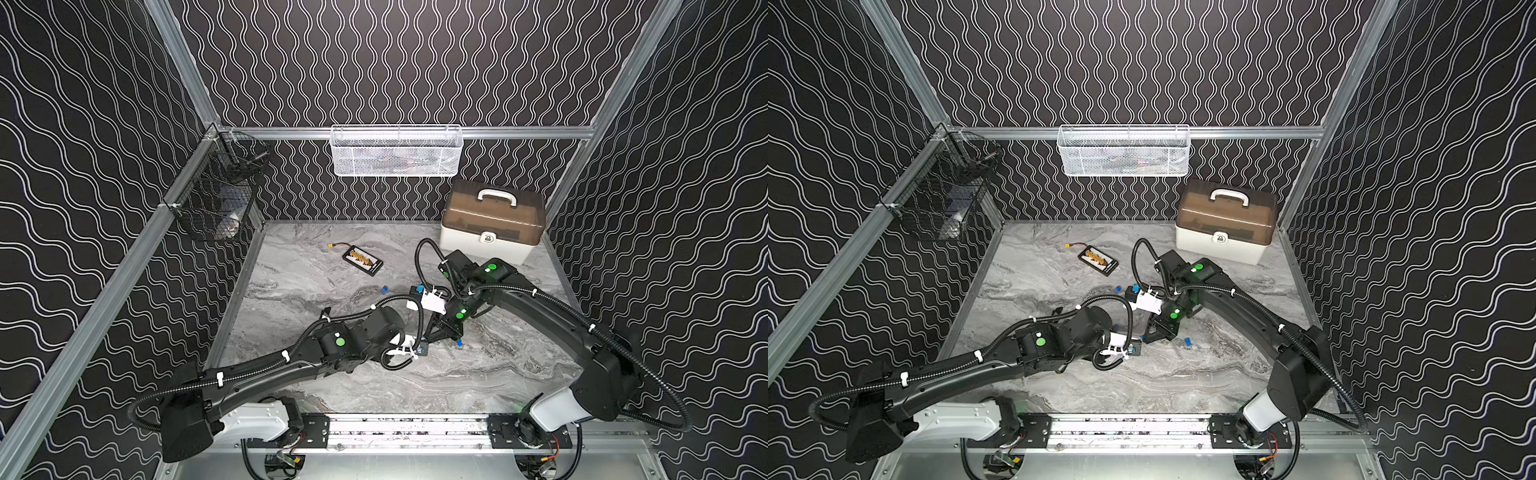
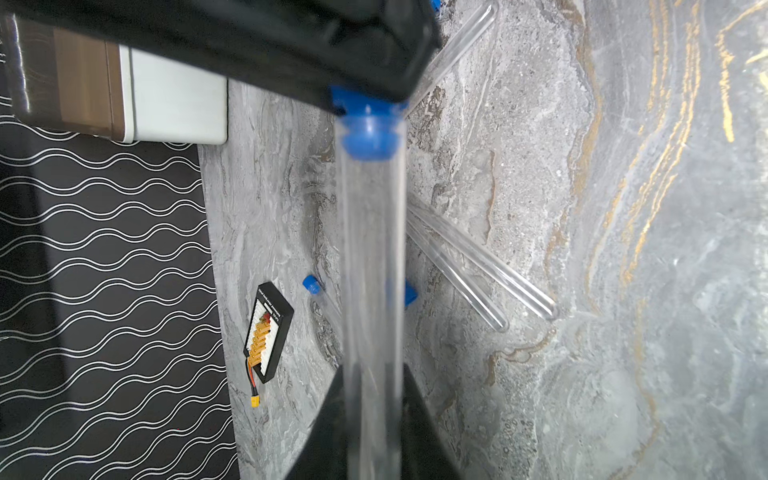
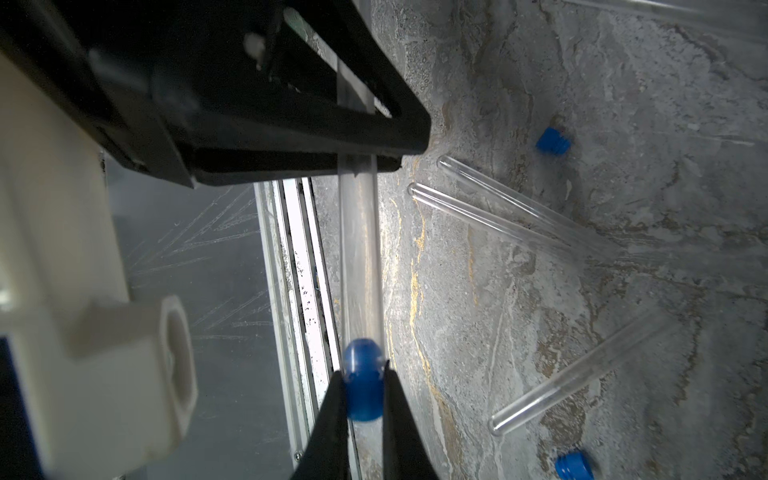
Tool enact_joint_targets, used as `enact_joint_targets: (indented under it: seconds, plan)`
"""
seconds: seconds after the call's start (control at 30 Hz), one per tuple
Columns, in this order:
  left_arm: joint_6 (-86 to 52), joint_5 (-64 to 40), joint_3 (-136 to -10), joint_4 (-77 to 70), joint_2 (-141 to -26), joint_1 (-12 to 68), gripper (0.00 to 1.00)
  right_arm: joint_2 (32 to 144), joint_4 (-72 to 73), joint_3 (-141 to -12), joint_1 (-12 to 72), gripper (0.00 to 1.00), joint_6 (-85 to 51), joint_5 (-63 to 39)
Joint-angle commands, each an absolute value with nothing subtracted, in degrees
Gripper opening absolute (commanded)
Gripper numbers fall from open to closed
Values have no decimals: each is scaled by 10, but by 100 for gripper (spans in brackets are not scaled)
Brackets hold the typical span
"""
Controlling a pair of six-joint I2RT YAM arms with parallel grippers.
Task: Insert stoppers into test tubes
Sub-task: Insert the stopper into the test tube.
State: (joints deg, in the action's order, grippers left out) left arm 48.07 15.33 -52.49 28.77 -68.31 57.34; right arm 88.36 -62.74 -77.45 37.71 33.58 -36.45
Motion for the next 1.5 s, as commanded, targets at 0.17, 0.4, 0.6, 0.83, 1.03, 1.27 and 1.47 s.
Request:
enact_joint_targets:
  seconds: [0.17,0.4,0.6,0.83,1.03,1.27,1.47]
  plan:
    - [500,-25,-531,185,-670,584,0,884,-406,-775,380,0,304,-491]
    - [501,-63,-528,181,-664,584,0,884,-378,-768,380,0,295,-514]
    - [491,-81,-530,166,-665,584,0,883,-348,-755,380,0,283,-517]
    - [481,-96,-533,154,-668,584,0,886,-308,-744,380,0,260,-528]
    - [483,-60,-515,163,-661,583,0,869,-339,-740,369,0,279,-502]
    - [474,-28,-473,188,-644,551,0,780,-424,-694,305,45,309,-478]
    - [441,-37,-469,217,-648,520,0,692,-421,-631,238,52,245,-488]
